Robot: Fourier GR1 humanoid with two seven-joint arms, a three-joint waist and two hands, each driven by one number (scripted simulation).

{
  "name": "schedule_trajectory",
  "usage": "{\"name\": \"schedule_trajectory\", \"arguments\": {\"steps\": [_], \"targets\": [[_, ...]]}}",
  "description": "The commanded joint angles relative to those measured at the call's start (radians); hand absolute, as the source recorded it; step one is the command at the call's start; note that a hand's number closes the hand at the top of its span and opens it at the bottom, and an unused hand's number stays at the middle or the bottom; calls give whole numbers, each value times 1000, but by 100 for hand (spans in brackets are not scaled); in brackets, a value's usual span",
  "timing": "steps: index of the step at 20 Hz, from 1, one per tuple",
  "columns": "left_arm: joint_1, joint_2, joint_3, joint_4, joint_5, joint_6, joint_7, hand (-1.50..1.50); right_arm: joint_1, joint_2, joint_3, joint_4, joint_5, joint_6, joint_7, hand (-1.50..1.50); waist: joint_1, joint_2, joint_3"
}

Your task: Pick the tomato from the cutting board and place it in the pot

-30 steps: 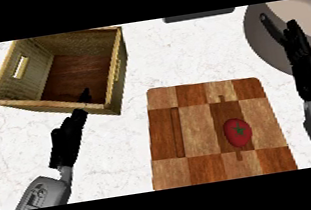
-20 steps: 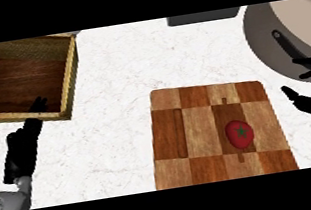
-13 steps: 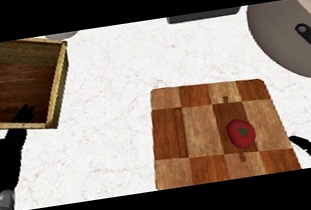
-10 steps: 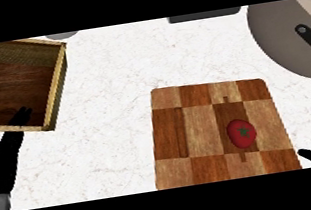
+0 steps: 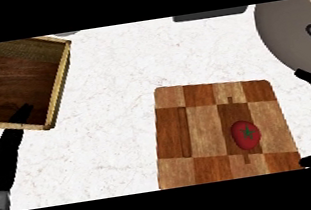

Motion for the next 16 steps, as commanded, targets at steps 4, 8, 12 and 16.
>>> {"name": "schedule_trajectory", "arguments": {"steps": [4, 8, 12, 16], "targets": [[-22, -19, -12, -10, 2, -23, 13, 0, -205, -77, 146, 31, -40, 290, 351, -150, 25, 6, -1], [-16, -49, 1, 56, -40, 8, -35, 0, -299, 13, 240, 67, -76, 379, 477, -150, 4, 3, 1], [27, 11, 72, -9, 15, -66, -9, 0, -417, 94, 253, 109, -138, 472, 621, -150, 4, -1, 2], [47, -44, 61, -24, -58, -34, -18, 0, -429, 182, 266, 109, -101, 501, 670, -150, -9, -2, 3]]}}
